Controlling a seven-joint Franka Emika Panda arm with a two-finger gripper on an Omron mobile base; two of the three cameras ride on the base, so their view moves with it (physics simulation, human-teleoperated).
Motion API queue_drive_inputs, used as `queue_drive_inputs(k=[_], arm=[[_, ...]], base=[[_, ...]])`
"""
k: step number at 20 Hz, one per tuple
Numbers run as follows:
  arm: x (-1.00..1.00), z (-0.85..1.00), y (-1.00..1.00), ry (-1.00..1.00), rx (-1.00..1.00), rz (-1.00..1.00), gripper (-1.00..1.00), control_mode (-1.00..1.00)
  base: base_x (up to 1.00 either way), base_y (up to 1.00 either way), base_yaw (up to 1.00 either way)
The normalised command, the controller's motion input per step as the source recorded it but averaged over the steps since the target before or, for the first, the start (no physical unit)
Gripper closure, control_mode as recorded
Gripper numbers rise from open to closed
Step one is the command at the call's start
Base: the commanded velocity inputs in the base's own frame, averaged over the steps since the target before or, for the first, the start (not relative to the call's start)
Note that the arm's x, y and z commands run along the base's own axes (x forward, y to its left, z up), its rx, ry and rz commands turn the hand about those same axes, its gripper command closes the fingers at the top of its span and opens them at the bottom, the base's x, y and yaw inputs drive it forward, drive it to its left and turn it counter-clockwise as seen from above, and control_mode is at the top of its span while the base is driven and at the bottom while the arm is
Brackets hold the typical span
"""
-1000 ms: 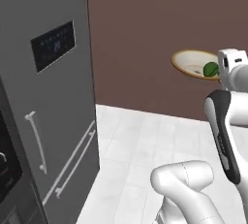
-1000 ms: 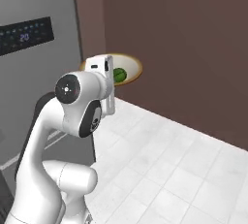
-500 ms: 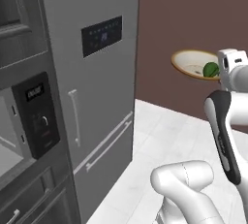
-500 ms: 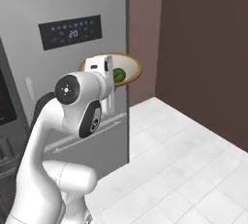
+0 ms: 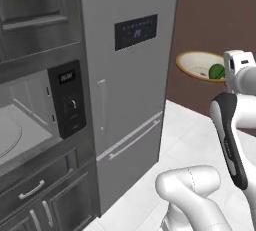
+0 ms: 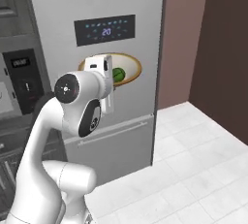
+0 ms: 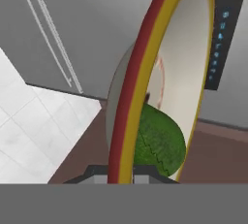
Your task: Pick the avocado from the sink and place it in the bowl. Then pick the bowl and place it in the microwave. Then close the microwave door and press the start button.
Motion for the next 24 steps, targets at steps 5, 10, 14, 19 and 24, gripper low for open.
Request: queue_drive_inputs(k=[5, 10, 14, 19, 24], arm=[[0.0, 0.0, 0.0, 0.0, 0.0, 0.0, 1.0, 1.0], [0.0, 0.0, 0.0, 0.0, 0.0, 0.0, 1.0, 1.0], [0.0, 0.0, 0.0, 0.0, 0.0, 0.0, 1.0, 1.0], [0.0, 0.0, 0.0, 0.0, 0.0, 0.0, 1.0, 1.0], [0.0, 0.0, 0.0, 0.0, 0.0, 0.0, 1.0, 1.0]], base=[[-0.46, 0.0, 0.4], [-0.36, 0.03, 0.43], [-0.25, 0.16, 0.38], [-0.1, 0.5, 0.32], [-0.21, 0.59, 0.28]])
